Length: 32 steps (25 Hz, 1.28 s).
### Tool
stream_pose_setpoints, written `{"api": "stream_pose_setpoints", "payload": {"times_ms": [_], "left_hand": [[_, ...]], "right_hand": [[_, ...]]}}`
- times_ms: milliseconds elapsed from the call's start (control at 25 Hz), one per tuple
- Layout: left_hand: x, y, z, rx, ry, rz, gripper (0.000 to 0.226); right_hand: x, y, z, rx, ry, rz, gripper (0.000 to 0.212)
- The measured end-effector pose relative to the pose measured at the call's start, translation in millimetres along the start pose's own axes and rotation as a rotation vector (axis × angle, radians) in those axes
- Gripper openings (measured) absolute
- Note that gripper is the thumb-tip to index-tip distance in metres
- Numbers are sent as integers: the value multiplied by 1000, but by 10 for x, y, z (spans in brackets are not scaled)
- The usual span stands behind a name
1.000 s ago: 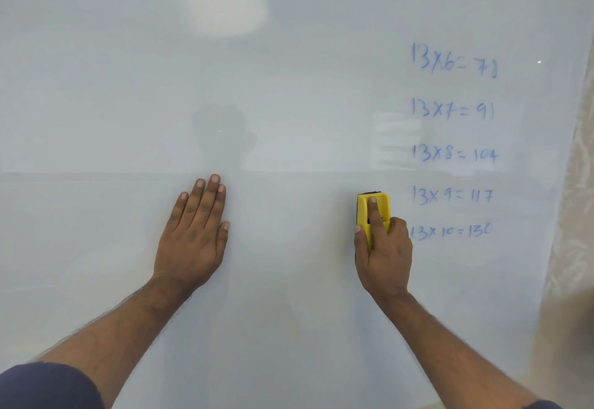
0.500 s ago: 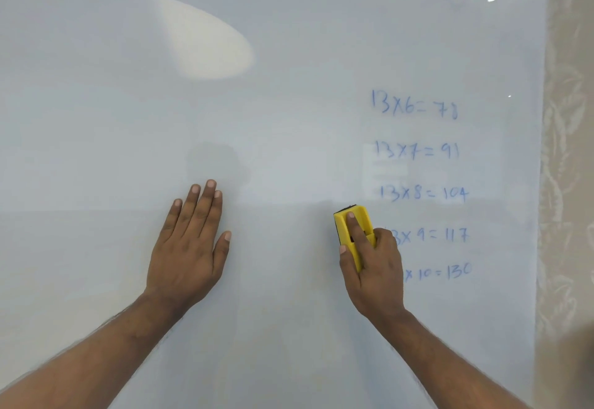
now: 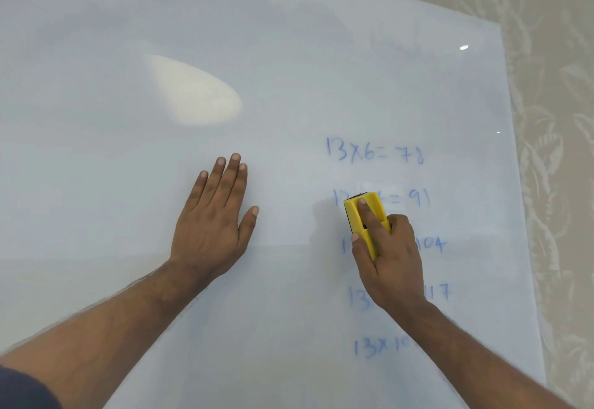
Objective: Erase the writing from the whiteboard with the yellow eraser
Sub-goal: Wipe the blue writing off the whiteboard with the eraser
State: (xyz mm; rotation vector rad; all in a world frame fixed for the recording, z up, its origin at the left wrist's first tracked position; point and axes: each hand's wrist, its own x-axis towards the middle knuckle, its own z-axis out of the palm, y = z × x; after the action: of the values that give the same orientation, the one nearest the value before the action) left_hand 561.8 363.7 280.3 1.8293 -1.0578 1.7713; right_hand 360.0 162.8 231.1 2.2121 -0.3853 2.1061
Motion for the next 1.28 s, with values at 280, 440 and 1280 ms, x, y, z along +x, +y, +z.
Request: {"api": "stream_pose_setpoints", "payload": {"times_ms": [280,440,1280], "left_hand": [[657,418,237,22,58,24,67],[969,605,354,8,66,-1,68],[963,627,415,81,38,-16,65]], "right_hand": [[669,331,-1,10,0,-75,52],[976,285,109,24,11,-112,52],[1247,71,445,-84,-6,-34,55]]}}
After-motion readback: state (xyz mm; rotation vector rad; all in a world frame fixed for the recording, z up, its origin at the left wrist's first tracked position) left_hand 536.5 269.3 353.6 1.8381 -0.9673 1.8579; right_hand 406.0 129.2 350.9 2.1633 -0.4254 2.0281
